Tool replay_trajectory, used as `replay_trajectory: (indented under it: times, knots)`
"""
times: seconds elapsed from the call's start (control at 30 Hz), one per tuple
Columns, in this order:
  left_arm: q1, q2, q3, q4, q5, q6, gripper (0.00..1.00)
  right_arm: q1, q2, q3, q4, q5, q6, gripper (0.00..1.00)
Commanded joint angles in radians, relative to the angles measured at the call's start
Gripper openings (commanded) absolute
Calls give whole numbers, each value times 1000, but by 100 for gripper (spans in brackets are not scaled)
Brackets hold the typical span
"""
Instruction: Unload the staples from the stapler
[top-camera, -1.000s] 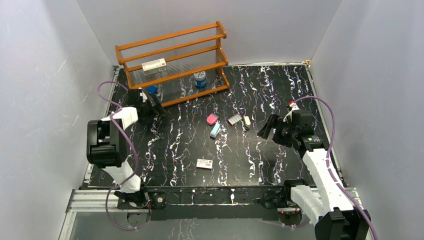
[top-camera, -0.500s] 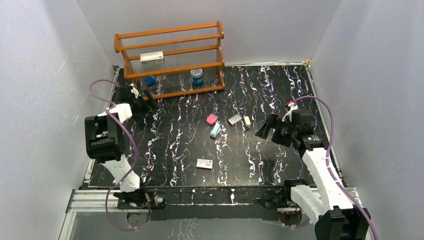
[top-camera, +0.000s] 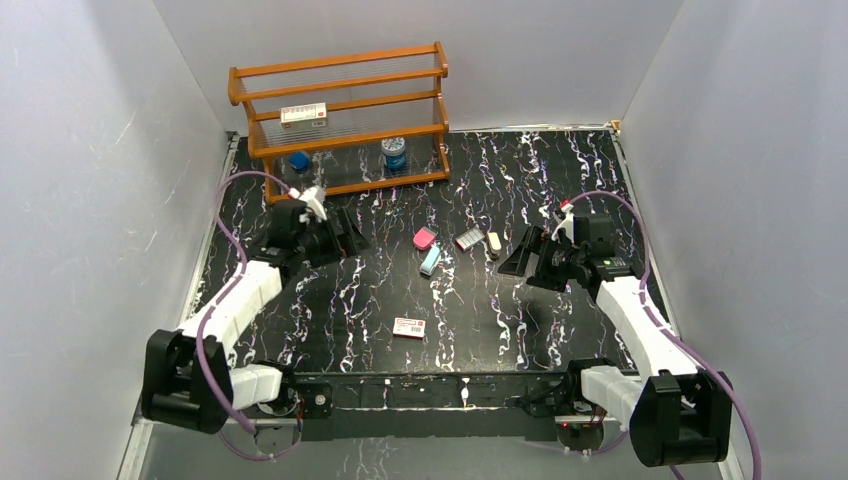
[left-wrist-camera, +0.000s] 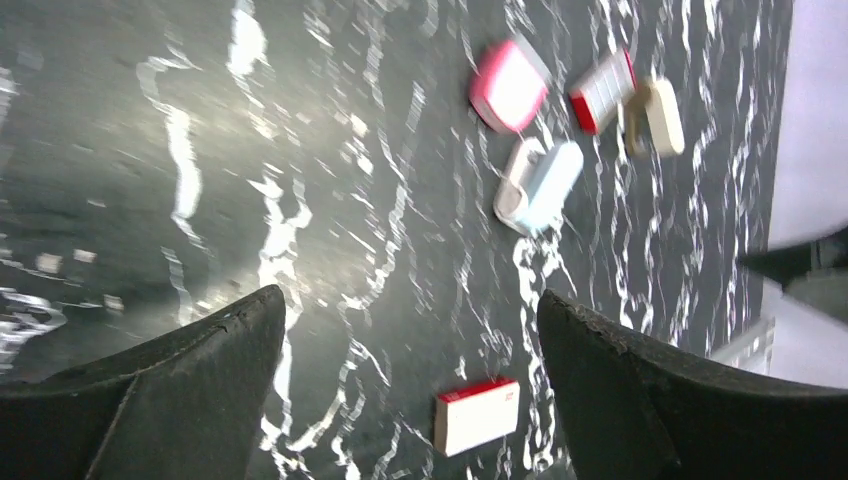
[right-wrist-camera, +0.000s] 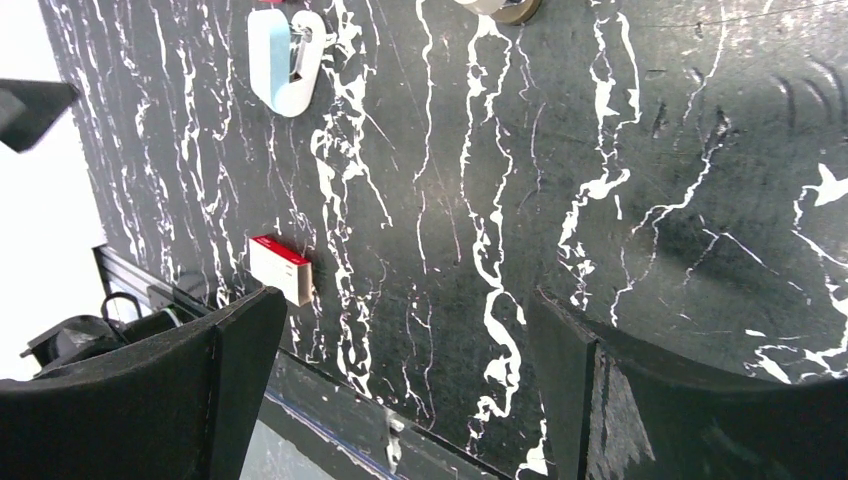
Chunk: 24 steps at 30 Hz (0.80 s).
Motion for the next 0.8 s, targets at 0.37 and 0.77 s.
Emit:
replay_trajectory:
  times: [0.37,0.77]
  knots:
    - [-477,108,78,-96,-129,-24,87,9,-63,-68,58,27,116,99]
    - [-544,438,345,-146,-240,64,91,9,-104,-53,9,166,167,99]
